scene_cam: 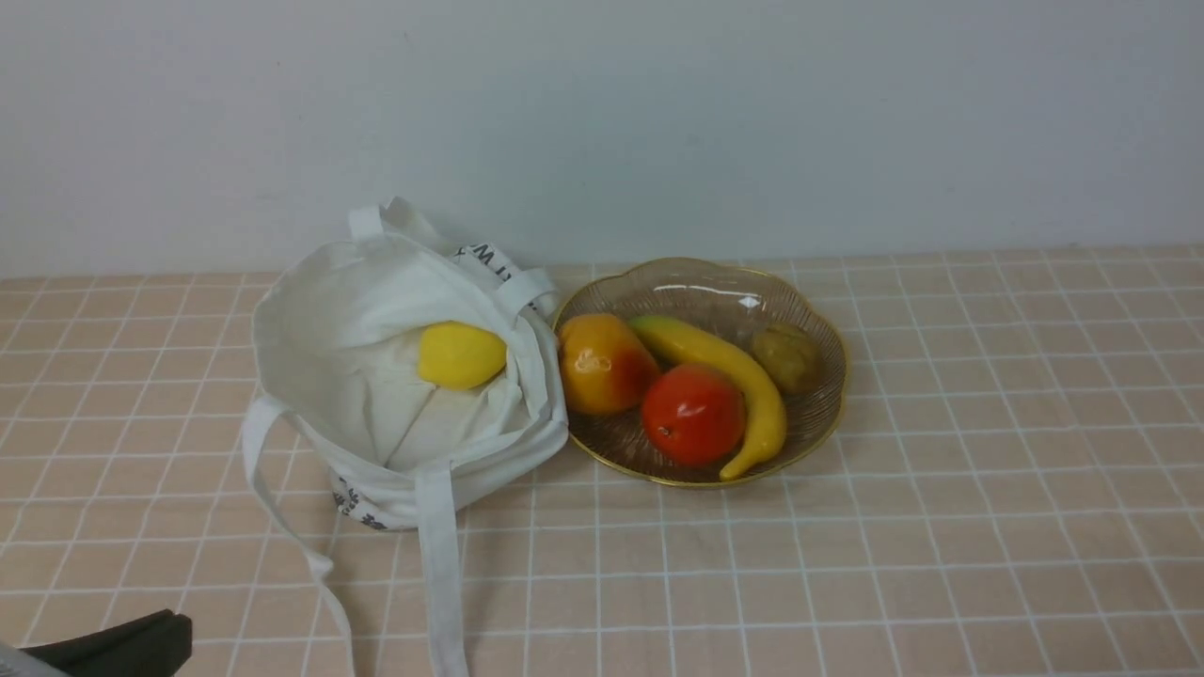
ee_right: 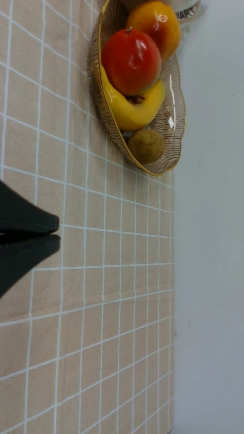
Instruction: Take the fruit out of the bag on the brown coffee tablecloth and place them on the plate.
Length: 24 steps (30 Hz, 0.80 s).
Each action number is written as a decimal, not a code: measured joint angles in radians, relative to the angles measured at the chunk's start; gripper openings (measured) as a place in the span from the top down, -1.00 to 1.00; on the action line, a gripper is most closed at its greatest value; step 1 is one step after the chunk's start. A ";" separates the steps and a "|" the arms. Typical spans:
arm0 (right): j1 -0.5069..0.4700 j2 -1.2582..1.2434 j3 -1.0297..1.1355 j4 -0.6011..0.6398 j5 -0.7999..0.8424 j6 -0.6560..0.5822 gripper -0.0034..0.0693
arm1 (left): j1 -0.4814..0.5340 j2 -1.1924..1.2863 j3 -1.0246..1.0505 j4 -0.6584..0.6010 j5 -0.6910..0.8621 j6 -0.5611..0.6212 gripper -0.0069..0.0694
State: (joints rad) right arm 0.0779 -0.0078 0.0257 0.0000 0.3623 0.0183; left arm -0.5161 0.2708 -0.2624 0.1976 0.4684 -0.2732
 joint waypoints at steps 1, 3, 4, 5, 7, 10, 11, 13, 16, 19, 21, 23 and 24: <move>0.000 0.000 0.000 0.000 0.000 0.000 0.94 | 0.027 -0.019 0.000 -0.020 -0.001 0.031 0.84; 0.000 0.000 0.000 0.000 0.000 0.000 0.94 | 0.070 -0.047 0.005 -0.057 -0.008 0.081 0.84; 0.000 0.000 0.000 0.000 0.000 0.000 0.94 | 0.104 -0.072 0.015 -0.082 -0.018 0.120 0.84; 0.000 0.000 0.000 0.000 0.000 0.000 0.94 | 0.140 -0.094 0.027 -0.103 -0.033 0.161 0.84; 0.000 0.000 0.000 0.000 0.000 0.000 0.94 | 0.230 -0.164 0.079 -0.171 -0.077 0.251 0.84; 0.000 0.000 0.000 0.000 0.000 0.000 0.94 | 0.336 -0.244 0.148 -0.227 -0.114 0.300 0.84; 0.000 0.000 0.000 0.000 0.000 0.000 0.94 | 0.365 -0.261 0.172 -0.237 -0.125 0.308 0.84; 0.000 0.000 0.000 0.000 0.000 0.000 0.94 | 0.432 -0.279 0.214 -0.241 -0.134 0.311 0.84; 0.000 0.000 0.000 0.000 0.000 0.000 0.94 | 0.498 -0.281 0.254 -0.238 -0.132 0.302 0.84; 0.000 0.000 0.000 0.000 0.000 0.000 0.94 | 0.515 -0.281 0.282 -0.223 -0.132 0.294 0.84; 0.000 0.000 0.000 0.000 0.000 0.000 0.94 | 0.508 -0.281 0.288 -0.212 -0.131 0.293 0.84; 0.000 0.000 0.000 0.000 0.000 0.000 0.94 | 0.489 -0.281 0.289 -0.198 -0.131 0.291 0.84; 0.000 0.000 0.000 0.000 0.000 0.000 0.94 | 0.487 -0.281 0.289 -0.198 -0.131 0.290 0.84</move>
State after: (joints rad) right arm 0.0779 -0.0078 0.0257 0.0000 0.3623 0.0183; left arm -0.0290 -0.0103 0.0270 0.0000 0.3370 0.0165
